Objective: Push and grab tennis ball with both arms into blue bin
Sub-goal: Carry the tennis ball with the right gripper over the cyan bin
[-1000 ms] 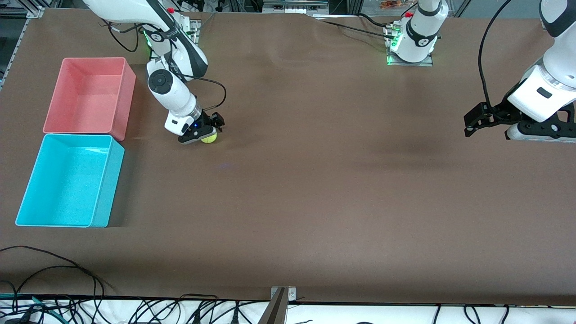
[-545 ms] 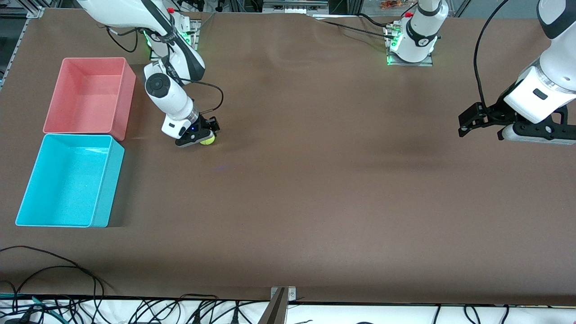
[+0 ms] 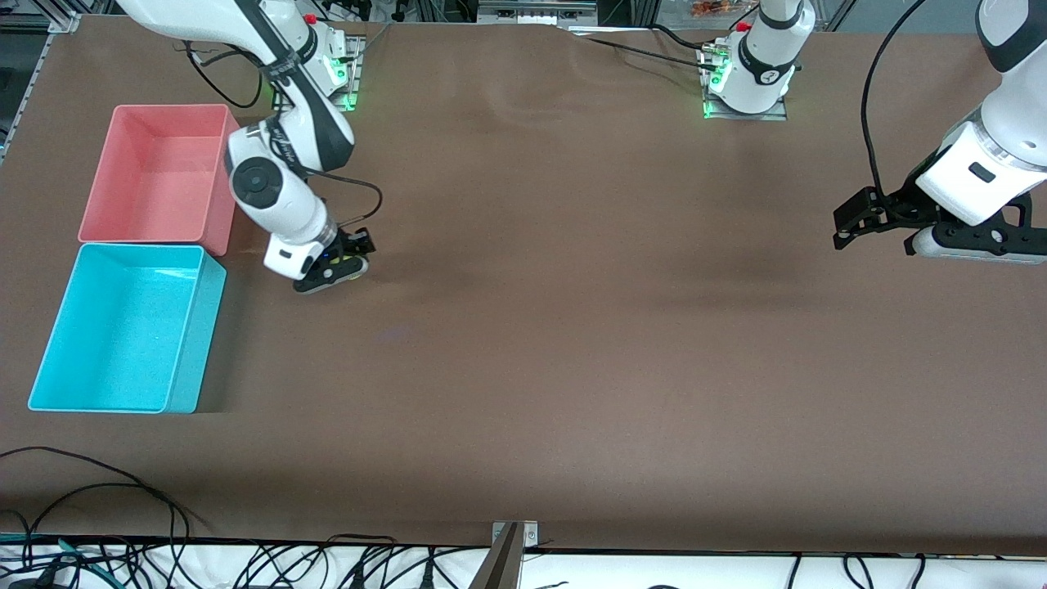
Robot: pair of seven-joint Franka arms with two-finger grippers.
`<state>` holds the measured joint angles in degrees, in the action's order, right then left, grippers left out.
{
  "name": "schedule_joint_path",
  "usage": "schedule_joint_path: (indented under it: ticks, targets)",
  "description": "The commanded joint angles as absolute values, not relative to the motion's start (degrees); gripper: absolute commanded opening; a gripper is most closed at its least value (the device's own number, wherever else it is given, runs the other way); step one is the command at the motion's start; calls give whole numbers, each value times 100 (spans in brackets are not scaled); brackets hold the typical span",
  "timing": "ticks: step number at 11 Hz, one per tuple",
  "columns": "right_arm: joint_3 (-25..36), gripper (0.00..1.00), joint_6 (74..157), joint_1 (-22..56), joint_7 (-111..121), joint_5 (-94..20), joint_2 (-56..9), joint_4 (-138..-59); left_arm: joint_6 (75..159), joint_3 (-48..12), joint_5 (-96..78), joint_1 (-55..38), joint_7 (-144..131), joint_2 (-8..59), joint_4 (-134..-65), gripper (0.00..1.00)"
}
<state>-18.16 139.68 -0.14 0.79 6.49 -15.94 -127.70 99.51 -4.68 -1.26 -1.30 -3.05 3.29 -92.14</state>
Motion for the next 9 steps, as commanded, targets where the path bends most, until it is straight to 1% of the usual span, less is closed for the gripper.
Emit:
schedule_joint_path:
  ticks: [1, 2, 3, 5, 7, 9]
  targets:
    - [-1408, 41, 12599, -202, 1095, 756, -1337, -11903, 9940, -422, -237, -176, -167, 369, -9114, 100]
    - [-1180, 41, 12247, -228, 1499, 756, -1310, -11613, 9940, -422, -237, -176, -167, 378, -9114, 100]
    - [-934, 41, 12174, -255, 1894, 756, -1310, -11454, 9940, -422, -229, -184, -158, 378, -9114, 100]
    - [-320, 41, 12155, -290, 2642, 765, -1275, -11277, 9923, -431, -185, -193, -167, 378, -9114, 100]
    - [243, 41, 12173, -316, 3267, 756, -1335, -11259, 9905, -465, -158, -229, -158, 369, -9114, 100]
    - [360, 41, 12234, -709, 3786, 730, -1572, -11259, 9905, -483, -158, -211, 148, 360, -9114, 100]
